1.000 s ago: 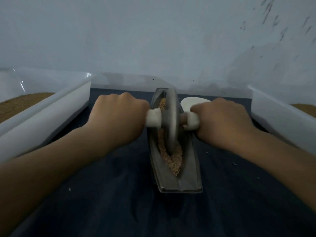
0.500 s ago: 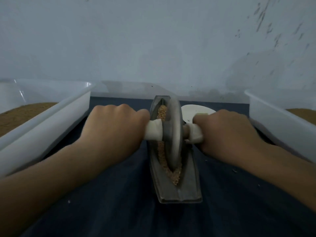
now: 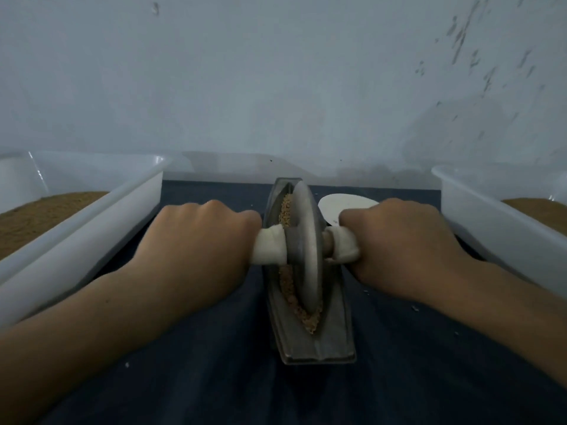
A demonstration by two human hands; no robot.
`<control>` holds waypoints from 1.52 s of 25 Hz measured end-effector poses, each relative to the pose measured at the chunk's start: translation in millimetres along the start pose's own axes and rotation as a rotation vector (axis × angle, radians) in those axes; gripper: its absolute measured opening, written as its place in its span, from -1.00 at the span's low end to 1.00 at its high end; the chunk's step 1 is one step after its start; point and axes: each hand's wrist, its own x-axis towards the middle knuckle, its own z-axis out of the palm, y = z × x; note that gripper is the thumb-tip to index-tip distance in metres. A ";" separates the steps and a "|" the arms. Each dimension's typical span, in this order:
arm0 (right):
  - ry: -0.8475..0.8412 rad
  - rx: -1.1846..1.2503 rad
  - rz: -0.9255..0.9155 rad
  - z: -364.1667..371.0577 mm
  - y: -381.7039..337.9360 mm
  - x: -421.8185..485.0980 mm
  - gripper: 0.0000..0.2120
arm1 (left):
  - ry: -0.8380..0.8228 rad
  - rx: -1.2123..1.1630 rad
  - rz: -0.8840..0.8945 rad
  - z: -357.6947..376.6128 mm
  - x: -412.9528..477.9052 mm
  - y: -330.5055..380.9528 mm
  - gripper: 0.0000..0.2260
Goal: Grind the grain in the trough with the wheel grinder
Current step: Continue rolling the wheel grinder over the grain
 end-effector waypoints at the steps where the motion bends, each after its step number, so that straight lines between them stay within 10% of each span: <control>1: 0.012 -0.015 0.018 2.5 0.0 -1.0 -0.76 | -0.006 0.003 -0.004 2.1 4.2 -1.1 -0.77; 8: -0.351 0.032 0.197 19.8 -5.4 63.6 -0.90 | -0.371 -0.011 -0.307 29.3 61.2 4.3 -0.93; 14: -0.021 0.037 0.008 0.0 4.1 -13.7 -0.72 | 0.018 0.078 0.004 -7.7 4.9 -2.8 -0.81; 22: -0.358 0.022 0.170 19.5 -3.3 63.7 -0.88 | -0.387 -0.018 -0.279 24.7 57.4 0.8 -0.88; 27: 0.020 -0.033 0.067 6.0 -1.1 -3.4 -0.71 | -0.013 0.034 -0.064 8.1 7.7 3.8 -0.80; 34: -0.361 0.035 0.246 25.2 -6.9 66.3 -0.86 | -0.363 0.002 -0.321 25.8 68.2 6.7 -0.90; 38: -0.062 -0.069 0.077 5.2 -8.1 0.1 -0.78 | -0.078 0.040 -0.089 9.4 10.8 11.2 -0.66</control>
